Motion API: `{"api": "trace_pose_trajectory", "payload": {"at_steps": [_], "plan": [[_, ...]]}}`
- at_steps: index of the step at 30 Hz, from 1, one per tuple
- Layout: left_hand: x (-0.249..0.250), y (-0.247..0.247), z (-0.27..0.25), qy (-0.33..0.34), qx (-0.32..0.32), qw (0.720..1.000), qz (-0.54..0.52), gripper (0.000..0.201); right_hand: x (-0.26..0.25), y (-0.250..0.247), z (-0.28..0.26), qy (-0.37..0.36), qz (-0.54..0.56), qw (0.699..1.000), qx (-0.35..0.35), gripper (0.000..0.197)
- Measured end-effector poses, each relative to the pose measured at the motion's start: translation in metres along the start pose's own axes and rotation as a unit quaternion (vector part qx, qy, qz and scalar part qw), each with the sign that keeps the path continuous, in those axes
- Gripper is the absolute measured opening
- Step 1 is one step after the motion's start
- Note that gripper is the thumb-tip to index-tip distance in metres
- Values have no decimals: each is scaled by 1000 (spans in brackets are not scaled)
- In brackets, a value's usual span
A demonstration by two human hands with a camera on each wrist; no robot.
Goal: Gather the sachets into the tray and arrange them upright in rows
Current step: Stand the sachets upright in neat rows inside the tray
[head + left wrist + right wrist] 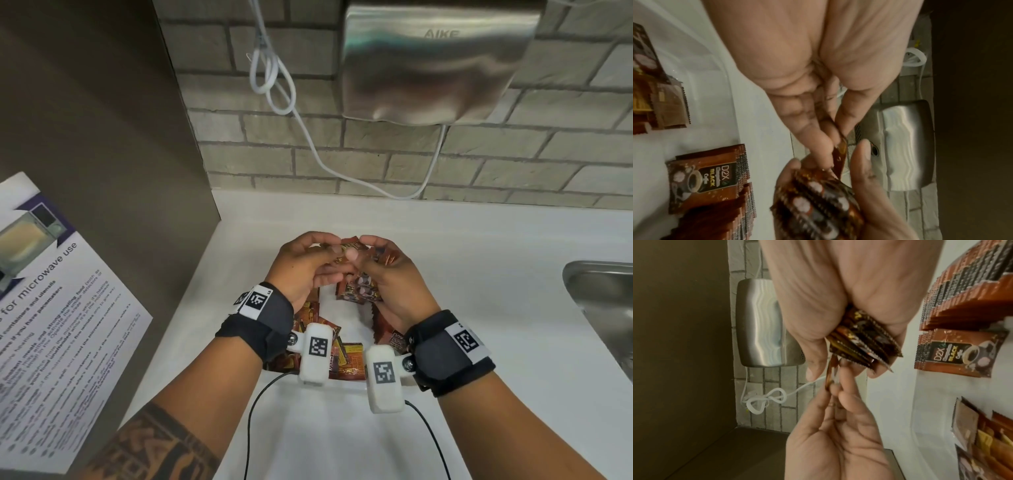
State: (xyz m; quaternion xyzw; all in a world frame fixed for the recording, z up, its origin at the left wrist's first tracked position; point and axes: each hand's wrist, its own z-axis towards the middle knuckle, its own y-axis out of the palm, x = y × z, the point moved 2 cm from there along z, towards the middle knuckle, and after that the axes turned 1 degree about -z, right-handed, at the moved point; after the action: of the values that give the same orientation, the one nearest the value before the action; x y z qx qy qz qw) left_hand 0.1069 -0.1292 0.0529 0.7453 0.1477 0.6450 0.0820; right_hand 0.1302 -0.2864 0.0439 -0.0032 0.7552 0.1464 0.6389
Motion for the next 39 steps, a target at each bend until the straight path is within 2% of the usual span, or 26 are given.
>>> {"api": "trace_pose_trajectory", "payload": {"at_steps": [1, 4, 7, 9, 12, 13, 15, 17, 19, 21, 24, 28, 32, 35, 37, 39], "plan": [[0, 1, -1, 5, -10, 999, 44, 13, 1, 1, 1, 3, 11, 1000, 6, 73], [-4, 5, -3, 33, -55, 988, 140, 23, 0, 2, 3, 44, 80, 996, 2, 74], [-3, 10, -8, 32, -95, 980, 172, 36, -3, 2, 3, 80, 122, 988, -46, 44], [-1, 11, -9, 42, -101, 966, 232, 57, -3, 0, 3, 102, 152, 982, -43, 41], [6, 12, -9, 113, -64, 904, 408, 102, -4, -1, 3, 117, 190, 974, -43, 47], [8, 13, -9, 141, -62, 877, 455, 113, -4, -1, 3, 129, 201, 970, -48, 46], [11, 17, -8, 195, -105, 826, 519, 121, -5, 4, -1, 159, 202, 962, -87, 39], [12, 22, -7, 216, -175, 794, 540, 113, -7, 10, -6, 179, 187, 957, -135, 34], [12, 25, -7, 201, -222, 796, 525, 96, -9, 13, -8, 178, 180, 957, -142, 28], [13, 23, -6, 196, -230, 804, 513, 81, -10, 13, -8, 170, 176, 961, -131, 21], [12, 21, -4, 215, -220, 802, 512, 71, -8, 10, -7, 161, 160, 966, -125, 23], [10, 19, 0, 226, -207, 802, 513, 71, -4, 10, -7, 166, 153, 967, -115, 33], [6, 22, -1, 221, -230, 772, 550, 84, -6, 14, -12, 172, 149, 967, -117, 17], [5, 24, -2, 226, -234, 777, 540, 80, -8, 15, -15, 171, 160, 964, -123, 27], [6, 22, -1, 229, -226, 781, 535, 76, -8, 14, -13, 164, 148, 968, -119, 21], [8, 18, 2, 230, -212, 771, 555, 72, -8, 12, -12, 157, 92, 977, -108, 16]]}}
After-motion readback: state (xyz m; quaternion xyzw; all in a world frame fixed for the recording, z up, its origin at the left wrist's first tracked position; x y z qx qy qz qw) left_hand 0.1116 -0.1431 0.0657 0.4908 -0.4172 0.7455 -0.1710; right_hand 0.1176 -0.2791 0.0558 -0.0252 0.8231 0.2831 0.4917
